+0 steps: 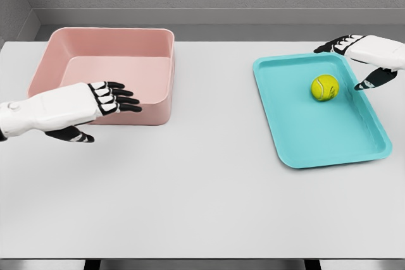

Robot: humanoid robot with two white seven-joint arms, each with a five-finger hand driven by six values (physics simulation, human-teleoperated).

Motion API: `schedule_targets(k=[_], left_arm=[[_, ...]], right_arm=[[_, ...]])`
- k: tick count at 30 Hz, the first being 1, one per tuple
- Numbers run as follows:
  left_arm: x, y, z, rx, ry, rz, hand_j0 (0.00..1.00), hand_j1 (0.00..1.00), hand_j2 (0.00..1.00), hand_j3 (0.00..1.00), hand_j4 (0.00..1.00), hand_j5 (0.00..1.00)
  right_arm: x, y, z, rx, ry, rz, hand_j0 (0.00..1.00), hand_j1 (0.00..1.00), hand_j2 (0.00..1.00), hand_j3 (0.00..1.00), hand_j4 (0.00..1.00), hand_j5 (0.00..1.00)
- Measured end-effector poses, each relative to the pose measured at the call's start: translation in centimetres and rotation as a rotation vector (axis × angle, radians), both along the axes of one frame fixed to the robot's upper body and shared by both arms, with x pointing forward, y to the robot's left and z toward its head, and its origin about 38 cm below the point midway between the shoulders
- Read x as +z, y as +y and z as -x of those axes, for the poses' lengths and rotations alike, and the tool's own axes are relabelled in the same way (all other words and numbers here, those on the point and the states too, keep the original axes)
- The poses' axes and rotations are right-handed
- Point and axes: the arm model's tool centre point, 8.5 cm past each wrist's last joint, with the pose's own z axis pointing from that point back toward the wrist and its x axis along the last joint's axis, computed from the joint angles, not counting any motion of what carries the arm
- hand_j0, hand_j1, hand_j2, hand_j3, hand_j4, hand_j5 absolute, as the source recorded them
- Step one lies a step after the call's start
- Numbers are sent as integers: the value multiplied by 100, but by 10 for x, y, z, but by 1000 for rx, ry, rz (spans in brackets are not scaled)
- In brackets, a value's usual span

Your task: Put the tennis from the blue tray into the pink basket with both arms

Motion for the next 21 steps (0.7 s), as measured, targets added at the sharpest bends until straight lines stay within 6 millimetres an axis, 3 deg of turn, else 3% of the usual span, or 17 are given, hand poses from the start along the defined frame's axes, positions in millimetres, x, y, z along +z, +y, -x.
schedule_targets(k=[8,13,21], left_arm=[[-12,0,5,4,46,21,100,100,100,100,100,100],[-11,0,5,4,44,21,100,100,100,100,100,100],[-12,1,6,5,45,17,100,100,100,100,100,100]], right_arm=[[2,0,0,3,-1,10,100,100,100,100,100,100],[-8,1,1,4,20,17,100,100,100,100,100,100],[-24,21,-3,47,65,28,100,100,100,100,100,100]])
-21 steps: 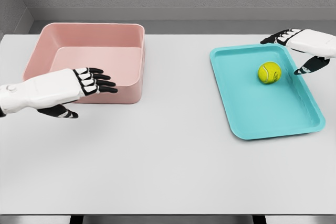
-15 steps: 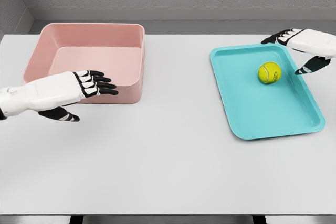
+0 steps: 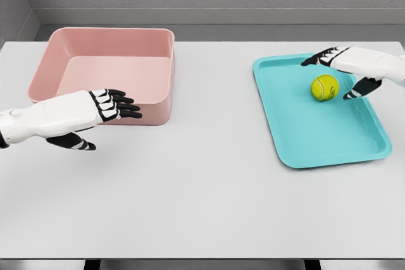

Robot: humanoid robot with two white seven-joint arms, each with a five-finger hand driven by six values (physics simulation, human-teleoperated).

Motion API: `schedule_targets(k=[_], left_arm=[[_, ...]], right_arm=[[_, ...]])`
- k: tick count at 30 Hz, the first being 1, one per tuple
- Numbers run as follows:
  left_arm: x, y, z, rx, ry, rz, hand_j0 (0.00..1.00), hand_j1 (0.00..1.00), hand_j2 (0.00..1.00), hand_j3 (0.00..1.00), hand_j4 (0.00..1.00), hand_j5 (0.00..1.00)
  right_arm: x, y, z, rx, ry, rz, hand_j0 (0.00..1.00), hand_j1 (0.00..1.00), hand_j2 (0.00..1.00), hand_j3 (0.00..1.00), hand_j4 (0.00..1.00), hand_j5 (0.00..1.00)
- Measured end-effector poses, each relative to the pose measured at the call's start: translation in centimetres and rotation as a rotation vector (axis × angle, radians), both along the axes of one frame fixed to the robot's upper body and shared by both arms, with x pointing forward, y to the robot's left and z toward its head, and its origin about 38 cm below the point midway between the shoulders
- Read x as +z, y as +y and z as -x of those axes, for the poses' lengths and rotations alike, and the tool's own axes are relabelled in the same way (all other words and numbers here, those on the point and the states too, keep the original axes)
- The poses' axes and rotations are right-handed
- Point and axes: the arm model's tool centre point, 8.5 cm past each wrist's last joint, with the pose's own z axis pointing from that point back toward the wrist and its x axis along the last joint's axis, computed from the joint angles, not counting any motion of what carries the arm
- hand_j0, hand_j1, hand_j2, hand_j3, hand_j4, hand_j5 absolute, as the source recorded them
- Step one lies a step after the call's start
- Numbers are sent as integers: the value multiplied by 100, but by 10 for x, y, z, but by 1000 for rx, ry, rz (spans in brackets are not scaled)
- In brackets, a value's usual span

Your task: Put the tennis from the blue tray into the pink basket with both arms

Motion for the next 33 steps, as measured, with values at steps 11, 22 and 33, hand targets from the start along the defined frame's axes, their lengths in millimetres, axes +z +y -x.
schedule_targets(k=[11,22,33], left_arm=[[-1,-1,0,-2,0,-2,100,100,100,100,100,100],[-14,1,4,-13,4,-84,100,100,100,100,100,100],[-19,1,5,-24,24,-139,100,100,100,100,100,100]], right_arm=[[-22,8,-12,-4,88,54,100,100,100,100,100,100],[-31,-3,-27,-69,107,82,100,100,100,100,100,100],[-43,-1,-41,-106,120,111,98,98,98,98,98,98]])
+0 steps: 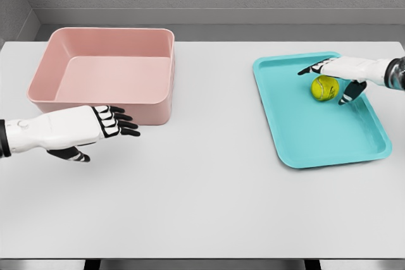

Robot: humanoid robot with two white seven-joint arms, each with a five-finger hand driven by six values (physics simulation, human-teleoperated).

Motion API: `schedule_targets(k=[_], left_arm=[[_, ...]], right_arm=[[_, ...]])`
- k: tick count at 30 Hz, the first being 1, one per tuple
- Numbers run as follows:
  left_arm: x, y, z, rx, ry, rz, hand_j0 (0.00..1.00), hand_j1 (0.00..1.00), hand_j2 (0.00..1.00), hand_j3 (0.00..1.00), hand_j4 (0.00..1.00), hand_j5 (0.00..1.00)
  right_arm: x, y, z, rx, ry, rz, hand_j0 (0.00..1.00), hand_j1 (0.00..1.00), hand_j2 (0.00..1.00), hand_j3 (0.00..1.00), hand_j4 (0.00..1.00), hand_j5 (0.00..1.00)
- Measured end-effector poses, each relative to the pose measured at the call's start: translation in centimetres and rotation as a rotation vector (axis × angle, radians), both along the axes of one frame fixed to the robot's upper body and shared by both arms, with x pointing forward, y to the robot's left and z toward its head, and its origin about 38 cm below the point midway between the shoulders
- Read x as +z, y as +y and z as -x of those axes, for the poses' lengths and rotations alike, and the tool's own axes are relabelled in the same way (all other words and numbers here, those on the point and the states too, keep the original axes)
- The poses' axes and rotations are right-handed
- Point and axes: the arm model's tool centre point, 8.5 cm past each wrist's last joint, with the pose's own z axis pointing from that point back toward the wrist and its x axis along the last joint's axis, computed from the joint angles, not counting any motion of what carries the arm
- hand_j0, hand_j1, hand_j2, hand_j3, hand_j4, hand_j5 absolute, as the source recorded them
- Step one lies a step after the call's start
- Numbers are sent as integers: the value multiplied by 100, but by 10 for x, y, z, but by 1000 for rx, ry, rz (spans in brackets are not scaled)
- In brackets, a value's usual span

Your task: Put the tennis from the blue tray into the pink basket with both arms

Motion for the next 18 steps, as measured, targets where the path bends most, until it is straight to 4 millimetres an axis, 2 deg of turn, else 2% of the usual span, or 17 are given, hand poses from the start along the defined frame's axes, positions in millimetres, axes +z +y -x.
schedule_targets(k=[10,12,18], left_arm=[[-1,0,1,0,3,3,100,100,100,100,100,100],[-1,0,1,0,3,4,100,100,100,100,100,100],[-1,0,1,1,3,5,100,100,100,100,100,100]], right_arm=[[-9,2,-7,-20,14,19,95,95,95,95,95,95],[-11,2,-7,-22,18,21,91,91,91,91,91,91],[-15,-3,-7,-39,28,30,91,91,91,91,91,91]])
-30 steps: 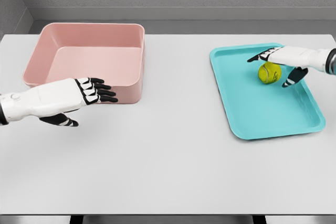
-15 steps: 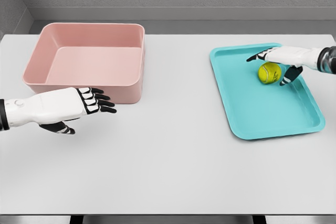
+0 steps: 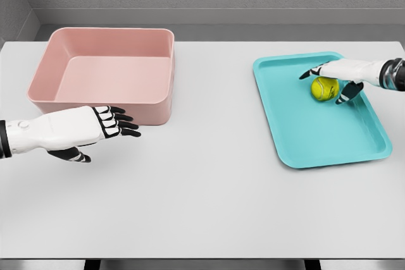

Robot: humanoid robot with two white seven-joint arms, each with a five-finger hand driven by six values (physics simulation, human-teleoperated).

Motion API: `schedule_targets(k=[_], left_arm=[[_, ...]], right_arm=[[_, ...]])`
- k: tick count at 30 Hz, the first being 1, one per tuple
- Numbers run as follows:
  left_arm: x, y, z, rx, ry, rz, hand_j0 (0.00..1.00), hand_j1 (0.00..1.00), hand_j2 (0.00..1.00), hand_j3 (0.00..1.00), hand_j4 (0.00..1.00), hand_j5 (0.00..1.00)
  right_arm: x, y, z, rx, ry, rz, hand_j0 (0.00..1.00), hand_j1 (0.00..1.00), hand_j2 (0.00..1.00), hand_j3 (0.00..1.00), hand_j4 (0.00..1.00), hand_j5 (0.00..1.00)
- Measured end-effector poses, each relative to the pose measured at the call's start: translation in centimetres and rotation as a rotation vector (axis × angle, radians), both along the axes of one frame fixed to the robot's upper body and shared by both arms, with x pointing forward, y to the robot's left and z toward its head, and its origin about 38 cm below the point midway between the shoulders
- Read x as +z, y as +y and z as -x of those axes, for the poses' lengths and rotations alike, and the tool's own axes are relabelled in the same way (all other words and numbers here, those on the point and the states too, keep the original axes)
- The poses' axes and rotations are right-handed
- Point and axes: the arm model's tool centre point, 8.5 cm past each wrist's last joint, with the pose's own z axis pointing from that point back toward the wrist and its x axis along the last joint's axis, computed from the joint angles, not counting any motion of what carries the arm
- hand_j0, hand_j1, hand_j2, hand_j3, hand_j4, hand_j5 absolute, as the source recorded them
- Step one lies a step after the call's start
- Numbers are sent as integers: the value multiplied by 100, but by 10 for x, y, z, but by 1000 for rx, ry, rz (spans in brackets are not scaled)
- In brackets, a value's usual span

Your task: Put the tennis from the blue tray into the pink basket with both arms

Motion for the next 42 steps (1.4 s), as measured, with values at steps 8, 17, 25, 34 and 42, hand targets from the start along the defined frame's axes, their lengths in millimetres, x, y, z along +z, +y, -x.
schedule_targets(k=[8,17,25,34,42], left_arm=[[1,-1,-1,0,-4,5,100,100,100,100,100,100],[1,-1,-1,0,-4,5,100,100,100,100,100,100],[0,-8,-2,-12,-5,25,100,100,100,100,100,100],[-12,-15,2,-20,13,35,100,100,100,100,100,100],[-8,-10,1,-12,5,33,100,100,100,100,100,100]], right_arm=[[-2,-2,0,-6,6,5,82,82,82,82,82,82],[-3,0,0,-3,7,3,69,69,69,69,69,69],[-5,7,-1,6,9,0,56,56,56,56,56,56],[10,8,-6,17,-22,-4,54,54,54,54,54,54],[25,25,2,105,-53,-18,53,53,53,53,53,53]])
